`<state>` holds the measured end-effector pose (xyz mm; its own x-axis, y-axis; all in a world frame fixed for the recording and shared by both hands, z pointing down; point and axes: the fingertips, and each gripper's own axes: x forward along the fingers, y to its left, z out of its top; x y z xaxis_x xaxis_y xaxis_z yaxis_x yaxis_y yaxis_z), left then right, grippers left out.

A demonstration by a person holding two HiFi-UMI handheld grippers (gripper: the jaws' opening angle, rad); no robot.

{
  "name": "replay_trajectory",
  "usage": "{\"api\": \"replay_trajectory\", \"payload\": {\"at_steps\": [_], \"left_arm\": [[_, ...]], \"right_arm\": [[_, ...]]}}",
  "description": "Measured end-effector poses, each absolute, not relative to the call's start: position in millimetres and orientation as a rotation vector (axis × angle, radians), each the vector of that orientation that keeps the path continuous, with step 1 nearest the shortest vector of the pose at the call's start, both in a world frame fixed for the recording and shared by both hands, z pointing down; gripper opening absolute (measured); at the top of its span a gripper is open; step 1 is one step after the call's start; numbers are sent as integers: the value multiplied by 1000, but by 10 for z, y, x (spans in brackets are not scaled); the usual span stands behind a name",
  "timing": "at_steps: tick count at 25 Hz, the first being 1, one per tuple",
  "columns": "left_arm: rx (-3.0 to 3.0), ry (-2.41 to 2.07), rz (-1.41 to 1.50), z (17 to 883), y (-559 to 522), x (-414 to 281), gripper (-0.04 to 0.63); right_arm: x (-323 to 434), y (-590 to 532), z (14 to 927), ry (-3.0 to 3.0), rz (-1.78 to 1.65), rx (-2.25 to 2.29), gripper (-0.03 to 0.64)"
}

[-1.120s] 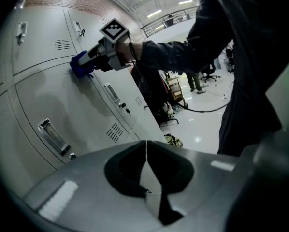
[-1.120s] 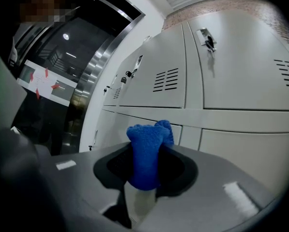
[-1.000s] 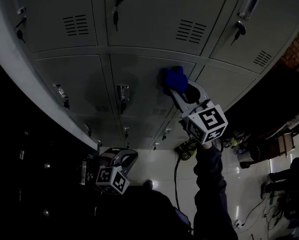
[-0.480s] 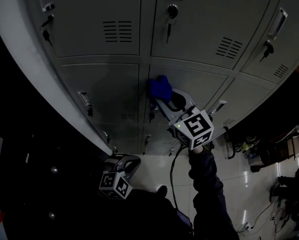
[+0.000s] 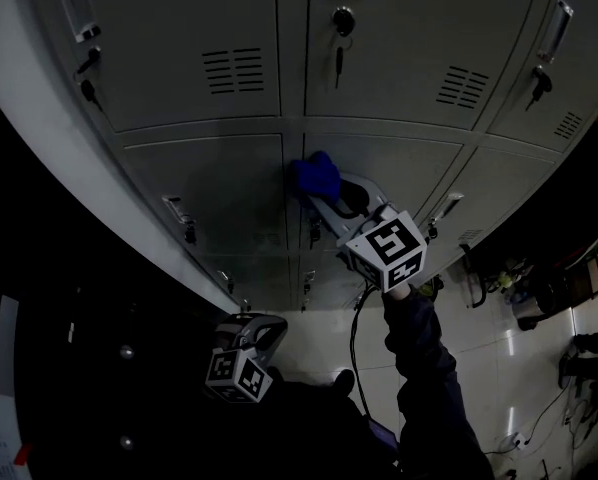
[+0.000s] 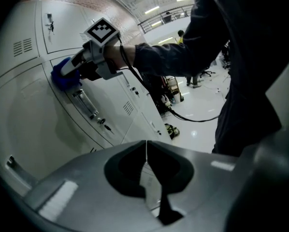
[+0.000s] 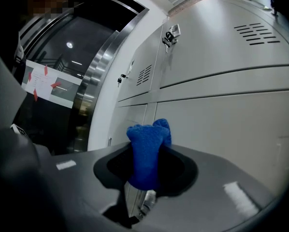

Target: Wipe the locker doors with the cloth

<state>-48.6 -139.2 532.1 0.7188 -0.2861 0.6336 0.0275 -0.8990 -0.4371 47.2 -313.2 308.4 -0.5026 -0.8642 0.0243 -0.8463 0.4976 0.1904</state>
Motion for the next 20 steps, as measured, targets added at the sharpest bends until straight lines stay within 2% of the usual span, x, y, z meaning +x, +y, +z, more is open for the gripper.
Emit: {"api": "replay_trajectory", "payload": {"at_steps": [20], "left_arm": [[-2501,87,-1009,5336,-834,854,3]], "right_arm": [[2233,-2618,3347,-2503,-133,1641,115]]}}
